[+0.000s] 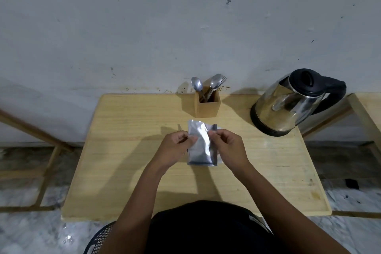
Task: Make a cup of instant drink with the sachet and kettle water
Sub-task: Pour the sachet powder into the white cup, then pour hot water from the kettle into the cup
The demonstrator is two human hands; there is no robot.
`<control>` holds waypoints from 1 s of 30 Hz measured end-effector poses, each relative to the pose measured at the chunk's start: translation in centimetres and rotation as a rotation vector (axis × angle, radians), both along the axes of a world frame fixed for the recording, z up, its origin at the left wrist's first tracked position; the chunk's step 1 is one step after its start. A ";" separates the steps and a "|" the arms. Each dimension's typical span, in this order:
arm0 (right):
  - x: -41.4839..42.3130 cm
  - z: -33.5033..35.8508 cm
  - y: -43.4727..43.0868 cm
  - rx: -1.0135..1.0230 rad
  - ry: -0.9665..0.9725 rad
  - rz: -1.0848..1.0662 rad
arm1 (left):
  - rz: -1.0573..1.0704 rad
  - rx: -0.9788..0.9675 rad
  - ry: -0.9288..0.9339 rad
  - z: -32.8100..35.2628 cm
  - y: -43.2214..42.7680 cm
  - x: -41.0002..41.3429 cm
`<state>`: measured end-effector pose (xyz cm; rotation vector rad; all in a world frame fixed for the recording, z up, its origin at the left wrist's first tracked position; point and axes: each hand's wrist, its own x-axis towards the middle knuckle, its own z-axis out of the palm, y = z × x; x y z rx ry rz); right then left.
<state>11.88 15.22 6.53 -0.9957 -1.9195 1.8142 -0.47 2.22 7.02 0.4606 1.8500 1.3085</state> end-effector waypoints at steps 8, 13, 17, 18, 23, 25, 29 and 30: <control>-0.9 -0.9 1.3 0.197 -0.117 -0.033 | 0.184 -0.079 0.104 -3.0 -2.3 -3.3; 0.2 -2.3 2.4 0.469 -0.283 -0.022 | 0.299 -0.225 0.217 -6.9 -3.3 -5.7; 0.7 -3.0 2.6 0.517 -0.383 0.043 | 0.222 -0.512 0.465 -8.3 -2.5 -4.8; 0.8 -3.1 2.7 0.500 -0.397 0.063 | 0.184 -0.628 0.566 -8.7 -2.4 -4.3; 1.1 -4.0 2.5 0.457 -0.459 0.150 | -0.124 -0.665 1.009 -10.9 -2.7 -1.8; 1.2 -4.0 2.1 0.422 -0.471 0.147 | -0.180 -0.604 1.043 -11.1 -2.9 -1.3; 1.4 -3.6 1.5 0.425 -0.487 0.163 | -0.157 -0.577 1.011 -11.0 -2.9 -1.1; 1.5 -3.5 1.5 0.415 -0.479 0.168 | -0.162 -0.577 1.004 -11.0 -2.8 -1.1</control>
